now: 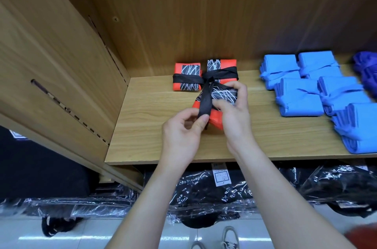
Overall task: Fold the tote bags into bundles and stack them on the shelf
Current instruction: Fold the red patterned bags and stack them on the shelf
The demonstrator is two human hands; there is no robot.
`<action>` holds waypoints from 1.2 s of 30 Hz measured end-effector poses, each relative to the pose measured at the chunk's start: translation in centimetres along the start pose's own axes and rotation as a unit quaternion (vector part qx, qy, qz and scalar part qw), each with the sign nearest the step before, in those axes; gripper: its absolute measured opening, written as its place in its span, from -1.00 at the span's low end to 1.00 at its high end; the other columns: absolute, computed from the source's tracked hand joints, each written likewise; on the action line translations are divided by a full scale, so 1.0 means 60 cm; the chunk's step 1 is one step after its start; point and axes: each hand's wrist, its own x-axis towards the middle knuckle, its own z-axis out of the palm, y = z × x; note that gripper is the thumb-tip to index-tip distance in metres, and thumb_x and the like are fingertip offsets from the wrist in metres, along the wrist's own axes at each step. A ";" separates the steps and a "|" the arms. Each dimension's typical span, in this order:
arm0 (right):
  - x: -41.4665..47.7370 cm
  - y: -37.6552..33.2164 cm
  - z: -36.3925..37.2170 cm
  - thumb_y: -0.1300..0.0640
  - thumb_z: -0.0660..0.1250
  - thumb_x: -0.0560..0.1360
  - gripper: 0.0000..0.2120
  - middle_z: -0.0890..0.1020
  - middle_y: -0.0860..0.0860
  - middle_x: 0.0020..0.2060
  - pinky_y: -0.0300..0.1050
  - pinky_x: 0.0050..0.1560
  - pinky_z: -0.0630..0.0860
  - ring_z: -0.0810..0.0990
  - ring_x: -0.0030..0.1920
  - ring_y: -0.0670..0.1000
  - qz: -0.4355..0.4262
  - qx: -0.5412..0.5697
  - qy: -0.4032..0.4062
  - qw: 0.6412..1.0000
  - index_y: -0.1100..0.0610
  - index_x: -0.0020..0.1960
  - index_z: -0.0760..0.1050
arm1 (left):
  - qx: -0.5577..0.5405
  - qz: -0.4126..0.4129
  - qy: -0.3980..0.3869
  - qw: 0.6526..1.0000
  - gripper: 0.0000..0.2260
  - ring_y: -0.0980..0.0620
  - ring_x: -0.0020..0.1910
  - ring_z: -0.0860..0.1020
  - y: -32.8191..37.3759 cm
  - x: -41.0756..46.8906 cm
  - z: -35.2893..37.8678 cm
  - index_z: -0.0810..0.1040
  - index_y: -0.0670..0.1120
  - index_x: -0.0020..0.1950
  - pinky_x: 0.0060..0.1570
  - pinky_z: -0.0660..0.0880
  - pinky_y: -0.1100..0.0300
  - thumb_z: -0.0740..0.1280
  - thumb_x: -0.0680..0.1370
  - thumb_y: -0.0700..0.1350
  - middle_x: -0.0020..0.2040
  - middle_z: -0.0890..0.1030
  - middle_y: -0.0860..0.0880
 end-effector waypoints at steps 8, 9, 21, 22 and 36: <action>0.004 0.016 -0.016 0.23 0.56 0.29 -0.49 0.62 -0.10 -0.03 0.10 0.12 0.56 0.61 -0.05 -0.07 -0.032 -0.009 0.002 0.999 -0.15 0.04 0.39 | 0.373 0.286 -0.047 0.882 -0.86 -0.09 -0.24 0.51 0.002 -0.039 -0.001 0.58 -0.10 0.04 -0.26 0.50 0.05 0.26 0.55 -0.14 -0.17 0.62 -0.02; 0.005 0.018 -0.018 0.21 0.55 0.29 -0.51 0.62 -0.11 -0.04 0.10 0.13 0.55 0.61 -0.03 -0.06 -0.046 -0.020 0.011 0.999 -0.15 0.03 0.40 | 0.369 0.294 -0.054 0.880 -0.83 -0.08 -0.22 0.52 -0.001 -0.044 -0.002 0.59 -0.13 0.09 -0.21 0.50 0.07 0.28 0.54 -0.18 -0.14 0.64 -0.02; 0.006 0.013 -0.046 0.23 0.34 0.45 -0.82 0.63 -0.02 -0.04 -0.15 0.05 0.52 0.60 -0.02 -0.06 -0.118 -0.007 -0.161 0.980 0.10 0.05 0.52 | -0.159 -0.145 -0.073 0.974 -0.71 0.03 -0.02 0.67 0.032 -0.016 -0.034 0.55 0.05 0.13 0.11 0.54 0.03 0.45 0.43 0.01 -0.04 0.71 -0.03; 0.006 0.011 -0.049 0.21 0.33 0.47 -0.81 0.63 0.00 0.01 -0.07 0.12 0.52 0.60 0.04 -0.02 -0.129 -0.031 -0.182 0.974 0.10 0.08 0.53 | -0.154 -0.150 -0.101 0.971 -0.73 0.03 -0.05 0.68 0.040 -0.007 -0.037 0.56 0.02 0.13 0.11 0.54 0.04 0.45 0.45 -0.04 -0.07 0.72 -0.04; 0.011 -0.014 -0.084 -0.14 0.36 0.37 -0.37 0.58 -0.04 0.04 -0.24 0.12 0.47 0.58 0.06 -0.10 -0.067 -0.181 -0.282 0.940 -0.30 0.38 0.22 | -0.248 -0.117 -0.106 0.956 -0.56 0.05 -0.19 0.65 0.045 0.003 -0.028 0.56 0.09 0.24 -0.25 0.57 0.23 0.37 0.50 -0.37 -0.05 0.70 -0.08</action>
